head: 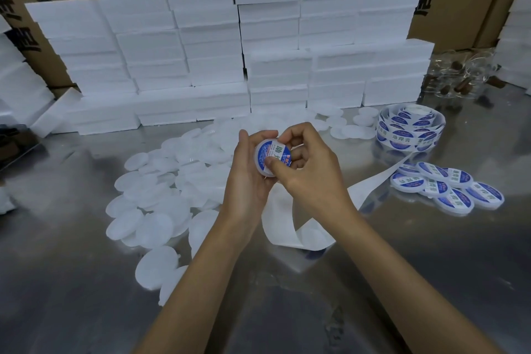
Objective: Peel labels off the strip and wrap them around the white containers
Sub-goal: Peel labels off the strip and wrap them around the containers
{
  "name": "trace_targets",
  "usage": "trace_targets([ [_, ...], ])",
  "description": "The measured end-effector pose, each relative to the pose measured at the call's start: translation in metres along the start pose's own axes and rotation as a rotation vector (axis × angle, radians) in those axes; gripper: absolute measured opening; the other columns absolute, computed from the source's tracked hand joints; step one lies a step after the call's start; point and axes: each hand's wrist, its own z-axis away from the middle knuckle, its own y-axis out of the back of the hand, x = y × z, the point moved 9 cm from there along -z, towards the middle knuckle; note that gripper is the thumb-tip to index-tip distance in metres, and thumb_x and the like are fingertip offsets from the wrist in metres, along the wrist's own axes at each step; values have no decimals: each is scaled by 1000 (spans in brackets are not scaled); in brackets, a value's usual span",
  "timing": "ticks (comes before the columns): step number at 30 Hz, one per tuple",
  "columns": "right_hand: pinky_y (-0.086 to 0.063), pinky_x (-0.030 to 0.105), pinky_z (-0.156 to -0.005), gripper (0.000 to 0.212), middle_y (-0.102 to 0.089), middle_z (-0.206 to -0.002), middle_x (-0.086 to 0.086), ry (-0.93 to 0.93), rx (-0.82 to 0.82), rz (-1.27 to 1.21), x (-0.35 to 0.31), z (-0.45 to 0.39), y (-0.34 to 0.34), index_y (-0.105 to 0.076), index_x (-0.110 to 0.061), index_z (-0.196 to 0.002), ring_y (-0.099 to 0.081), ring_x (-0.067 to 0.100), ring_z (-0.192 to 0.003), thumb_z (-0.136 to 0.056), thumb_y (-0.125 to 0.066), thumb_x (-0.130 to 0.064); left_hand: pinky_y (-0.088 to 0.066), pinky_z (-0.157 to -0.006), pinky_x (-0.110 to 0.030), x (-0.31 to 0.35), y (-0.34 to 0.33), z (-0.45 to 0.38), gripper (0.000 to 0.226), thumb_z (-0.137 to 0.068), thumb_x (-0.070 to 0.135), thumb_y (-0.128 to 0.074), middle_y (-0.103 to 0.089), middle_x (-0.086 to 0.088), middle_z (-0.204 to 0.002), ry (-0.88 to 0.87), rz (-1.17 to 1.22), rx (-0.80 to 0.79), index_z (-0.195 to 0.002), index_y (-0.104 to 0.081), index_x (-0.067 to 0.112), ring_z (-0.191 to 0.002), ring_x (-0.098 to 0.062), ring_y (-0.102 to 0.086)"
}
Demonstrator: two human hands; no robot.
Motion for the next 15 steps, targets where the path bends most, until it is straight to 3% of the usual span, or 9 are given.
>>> trace_targets([
  [5, -46, 9, -63, 32, -59, -92, -19, 30, 20, 157, 0, 0, 4, -52, -30, -97, -61, 1, -80, -81, -77, -19, -55, -92, -32, 2, -2, 2, 44, -106, 40, -25, -68, -4, -109, -13, -72, 9, -109, -63, 17, -100, -16, -68],
  [8, -51, 17, -72, 32, -58, -101, -19, 53, 36, 328, 1, 3, 5, -54, -30, -107, -58, 2, -84, -83, -76, -31, -56, -90, -31, 0, 0, 2, 43, -105, 39, -28, -68, -6, -110, 4, -40, 22, -109, -64, 15, -99, -17, -68],
  [12, -48, 21, -80, 69, -42, -127, -12, 45, 68, 335, 5, 4, 13, -43, -33, -136, -50, 1, -104, -78, -80, -37, -53, -98, -41, -7, 3, 4, 47, -107, 41, -28, -67, -14, -120, 85, 113, 46, -118, -60, 8, -103, -29, -69],
  [13, -47, 23, -81, 74, -40, -127, -12, 33, 76, 338, 7, 3, 17, -42, -31, -136, -50, 6, -109, -75, -81, -41, -52, -99, -43, -9, 4, 4, 48, -107, 42, -28, -67, -16, -122, 110, 162, 56, -118, -60, 7, -104, -31, -69],
  [15, -43, 21, -72, 63, -41, -113, -13, 46, 91, 421, 9, 6, 20, -47, -27, -118, -50, 9, -102, -72, -77, -57, -54, -98, -43, -13, 4, 5, 50, -106, 44, -30, -65, -19, -128, 144, 243, 66, -122, -59, 6, -111, -34, -67],
])
